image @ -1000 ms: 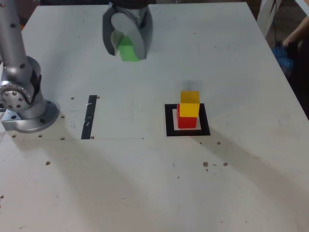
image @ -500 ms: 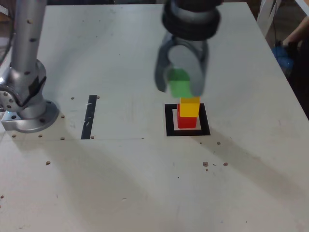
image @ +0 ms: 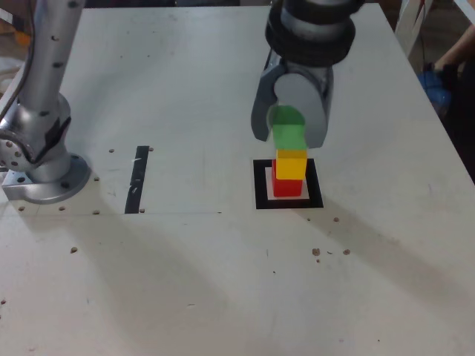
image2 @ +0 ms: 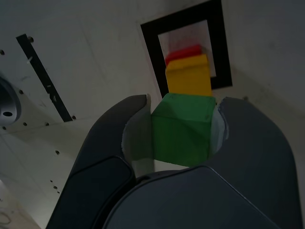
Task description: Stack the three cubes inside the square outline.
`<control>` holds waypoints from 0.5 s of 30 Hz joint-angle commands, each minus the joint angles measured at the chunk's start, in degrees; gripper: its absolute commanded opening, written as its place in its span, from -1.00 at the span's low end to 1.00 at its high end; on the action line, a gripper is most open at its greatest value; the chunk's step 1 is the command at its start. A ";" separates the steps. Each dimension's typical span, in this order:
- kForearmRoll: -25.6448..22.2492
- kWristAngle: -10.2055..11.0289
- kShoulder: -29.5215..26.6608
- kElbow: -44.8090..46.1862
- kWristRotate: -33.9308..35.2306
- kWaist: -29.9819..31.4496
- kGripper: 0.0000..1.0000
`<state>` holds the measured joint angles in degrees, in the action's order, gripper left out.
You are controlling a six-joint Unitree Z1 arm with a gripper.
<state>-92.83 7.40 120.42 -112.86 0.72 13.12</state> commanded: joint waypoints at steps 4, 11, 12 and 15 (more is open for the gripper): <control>-0.53 0.77 2.17 0.21 -0.42 -0.72 -0.77; -0.42 1.74 2.52 1.07 -0.55 -1.21 -0.77; -0.42 1.85 2.48 1.19 -0.55 -1.24 -0.77; -0.36 1.97 2.47 1.45 -0.54 -1.32 -0.77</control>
<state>-92.69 9.26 122.79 -111.52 0.28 11.94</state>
